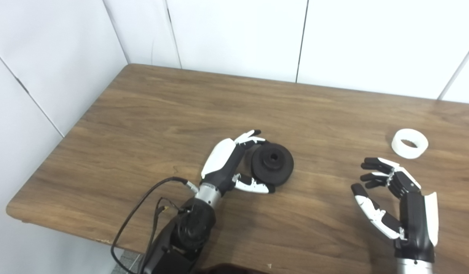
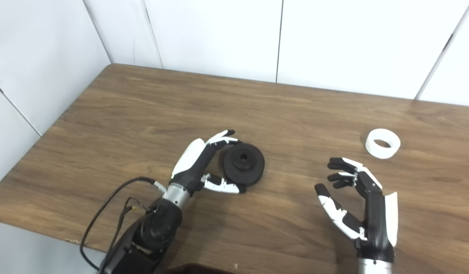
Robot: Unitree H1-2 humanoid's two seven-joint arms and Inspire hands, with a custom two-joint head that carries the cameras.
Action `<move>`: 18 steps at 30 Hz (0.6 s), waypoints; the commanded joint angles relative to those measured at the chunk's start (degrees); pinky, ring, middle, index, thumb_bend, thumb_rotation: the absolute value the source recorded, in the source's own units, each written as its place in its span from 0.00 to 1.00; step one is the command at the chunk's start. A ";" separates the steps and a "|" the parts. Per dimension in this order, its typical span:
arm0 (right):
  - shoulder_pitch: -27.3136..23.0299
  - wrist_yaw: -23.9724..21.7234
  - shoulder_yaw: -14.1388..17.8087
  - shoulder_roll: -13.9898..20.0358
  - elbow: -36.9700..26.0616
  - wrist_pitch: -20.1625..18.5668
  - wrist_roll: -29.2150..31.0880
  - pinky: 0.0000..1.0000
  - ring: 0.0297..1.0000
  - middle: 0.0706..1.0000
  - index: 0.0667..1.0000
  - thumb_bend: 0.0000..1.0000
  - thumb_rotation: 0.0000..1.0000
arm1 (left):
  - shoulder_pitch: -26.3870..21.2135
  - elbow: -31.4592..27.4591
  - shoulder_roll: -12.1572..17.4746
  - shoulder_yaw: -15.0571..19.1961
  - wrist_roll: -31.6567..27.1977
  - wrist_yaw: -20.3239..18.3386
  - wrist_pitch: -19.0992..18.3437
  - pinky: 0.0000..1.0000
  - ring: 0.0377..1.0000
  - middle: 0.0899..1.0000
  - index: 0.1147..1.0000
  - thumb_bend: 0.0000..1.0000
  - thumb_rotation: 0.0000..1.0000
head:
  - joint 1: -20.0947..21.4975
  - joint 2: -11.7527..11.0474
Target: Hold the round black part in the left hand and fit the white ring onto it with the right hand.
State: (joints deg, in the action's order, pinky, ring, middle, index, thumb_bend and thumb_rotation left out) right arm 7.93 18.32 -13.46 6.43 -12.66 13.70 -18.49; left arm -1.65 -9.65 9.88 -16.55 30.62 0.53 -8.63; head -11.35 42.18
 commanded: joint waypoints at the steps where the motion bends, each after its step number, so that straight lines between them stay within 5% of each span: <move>1: 2.43 0.67 -0.12 -6.06 -1.63 0.08 -0.85 0.48 0.54 0.63 0.65 0.47 0.32 | 1.33 -2.60 -0.07 -1.33 0.00 -2.76 -0.64 0.90 0.96 0.94 0.43 0.52 0.08 | 0.12 0.06; 18: 1.66 1.87 -1.98 -8.09 -2.82 -2.22 -2.06 0.46 0.53 0.61 0.63 0.46 0.26 | 3.52 -7.45 1.44 -5.97 3.31 -8.21 1.32 1.00 0.96 0.92 0.43 0.52 0.08 | 9.88 2.37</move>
State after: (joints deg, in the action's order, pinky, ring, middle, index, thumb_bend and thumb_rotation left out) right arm 7.57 18.71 -15.38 6.20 -13.58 11.10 -19.97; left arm 1.85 -15.29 10.07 -22.23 31.60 -6.69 -7.52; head -1.41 44.47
